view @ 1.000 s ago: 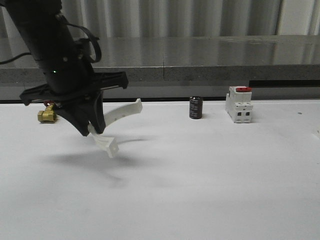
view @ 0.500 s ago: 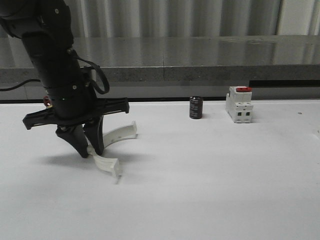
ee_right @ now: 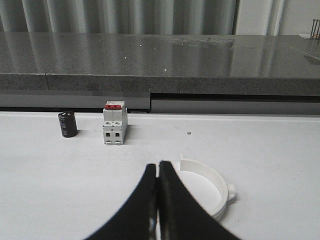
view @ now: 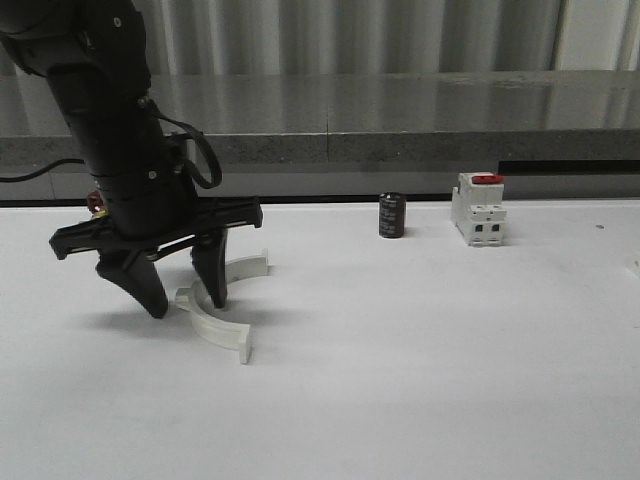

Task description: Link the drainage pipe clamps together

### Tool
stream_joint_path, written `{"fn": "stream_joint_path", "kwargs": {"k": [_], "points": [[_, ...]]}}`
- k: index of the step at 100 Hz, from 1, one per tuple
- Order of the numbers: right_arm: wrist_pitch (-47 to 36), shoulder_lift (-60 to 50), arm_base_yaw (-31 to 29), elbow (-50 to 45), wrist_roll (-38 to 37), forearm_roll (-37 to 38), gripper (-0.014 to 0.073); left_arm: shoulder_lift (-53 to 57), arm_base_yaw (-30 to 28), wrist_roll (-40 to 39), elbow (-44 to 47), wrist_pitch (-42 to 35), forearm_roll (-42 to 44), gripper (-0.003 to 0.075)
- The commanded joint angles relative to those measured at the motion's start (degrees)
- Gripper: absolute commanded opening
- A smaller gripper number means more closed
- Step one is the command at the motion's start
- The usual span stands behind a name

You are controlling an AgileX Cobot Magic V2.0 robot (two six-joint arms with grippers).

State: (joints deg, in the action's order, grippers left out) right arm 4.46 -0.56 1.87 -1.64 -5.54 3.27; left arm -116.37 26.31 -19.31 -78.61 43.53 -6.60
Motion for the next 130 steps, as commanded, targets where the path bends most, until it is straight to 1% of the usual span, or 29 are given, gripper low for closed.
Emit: {"fn": "stream_joint_path", "kwargs": {"k": [1,3,8,26,49,61,71,81,86,91,102,116,124,130], "points": [[-5.1,-1.1,-0.3,1.0,0.3,-0.1,-0.0067,2.6,0.5,0.3,-1.2,0.0,-0.5,0.0644],[-5.1,-1.1,-0.3,1.0,0.3,-0.1,-0.0067,2.6,0.5,0.3,-1.2,0.1,-0.5,0.0669],[-5.1,-1.1,-0.3,1.0,0.3,-0.1,-0.0067,2.9,0.5,0.8,-1.2,0.1,-0.5,0.0697],[-5.1,-1.1,-0.3,1.0,0.3,-0.1,-0.0067,6.5,0.4,7.2,-1.2,0.2,-0.3,0.0658],[-5.1,-1.1,-0.3,1.0,0.3,-0.1,-0.0067,18.0,-2.0,15.8,-1.2,-2.1,-0.2,0.0650],[-5.1,-1.1,-0.3,1.0,0.3,-0.1,-0.0067,24.4,-6.4,21.0,-1.2,-2.6,-0.2,0.0650],[-5.1,-1.1,-0.3,1.0,0.3,-0.1,-0.0067,29.3,-12.0,24.6,-1.2,-2.1,-0.4,0.0650],[-5.1,-1.1,-0.3,1.0,0.3,-0.1,-0.0067,34.1,-17.9,27.8,-0.9,0.0,-1.0,0.0650],[-5.1,-1.1,-0.3,1.0,0.3,-0.1,-0.0067,36.2,-19.9,29.1,-0.3,0.2,-1.6,0.0650],[-6.0,-1.1,-0.3,1.0,0.3,-0.1,-0.0067,39.3,-22.1,30.9,1.5,-0.9,-2.4,0.0650],[-8.4,-1.1,-0.3,1.0,0.3,-0.1,-0.0067,46.0,-24.8,30.9,7.6,-6.4,-3.4,0.0650],[-11.8,-1.1,-0.3,1.0,0.3,-0.1,-0.0067,56.3,-25.2,30.9,19.0,-12.4,-3.6,0.0650],[-13.1,-1.1,-0.3,1.1,0.3,-0.1,-0.0067,62.4,-25.2,30.9,25.6,-15.2,-6.3,0.0650],[-13.2,-1.1,-0.3,1.5,0.3,-0.1,-0.0067,67.3,-25.2,30.9,30.5,-16.6,-6.6,0.0650]]}}
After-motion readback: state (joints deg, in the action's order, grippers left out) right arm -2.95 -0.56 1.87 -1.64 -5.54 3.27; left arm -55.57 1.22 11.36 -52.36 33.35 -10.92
